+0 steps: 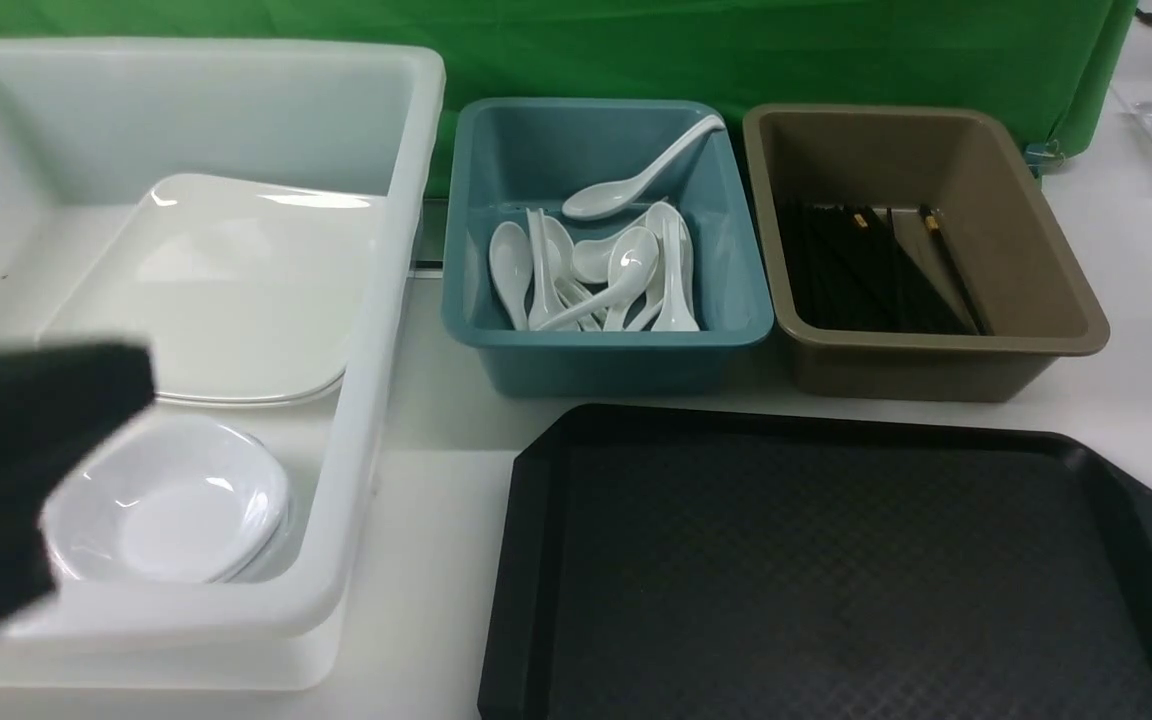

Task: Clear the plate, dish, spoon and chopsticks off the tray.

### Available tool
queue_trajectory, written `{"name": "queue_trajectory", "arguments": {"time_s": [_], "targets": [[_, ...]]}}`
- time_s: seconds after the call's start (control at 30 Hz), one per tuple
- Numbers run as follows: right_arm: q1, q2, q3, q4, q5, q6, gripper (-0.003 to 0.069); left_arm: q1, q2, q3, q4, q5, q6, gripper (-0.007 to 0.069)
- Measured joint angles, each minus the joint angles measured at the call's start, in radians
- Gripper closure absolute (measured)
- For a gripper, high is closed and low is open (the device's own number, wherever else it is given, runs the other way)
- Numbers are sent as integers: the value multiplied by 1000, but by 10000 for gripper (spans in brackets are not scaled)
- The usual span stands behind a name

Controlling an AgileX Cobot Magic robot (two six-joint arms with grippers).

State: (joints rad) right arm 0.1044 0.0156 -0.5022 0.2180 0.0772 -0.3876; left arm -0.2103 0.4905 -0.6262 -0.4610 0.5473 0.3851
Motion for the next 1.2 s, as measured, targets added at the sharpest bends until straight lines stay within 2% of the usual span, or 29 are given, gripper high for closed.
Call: {"name": "queue_trajectory", "arguments": {"time_s": [0.17, 0.33, 0.53, 1.07, 1.2], "targets": [[0, -16, 51, 0, -65, 0, 634, -1, -200, 183, 5, -42, -37, 623], [0, -11, 54, 0, -64, 0, 628, -5, -296, 265, 2, -144, -98, 615], [0, -11, 55, 0, -63, 0, 624, -5, -315, 275, -1, -200, -104, 615], [0, -11, 56, 0, -63, 0, 592, -5, -317, 275, -1, -201, -98, 613], [0, -11, 56, 0, -63, 0, 587, -5, -318, 277, 55, -203, -62, 613]]}}
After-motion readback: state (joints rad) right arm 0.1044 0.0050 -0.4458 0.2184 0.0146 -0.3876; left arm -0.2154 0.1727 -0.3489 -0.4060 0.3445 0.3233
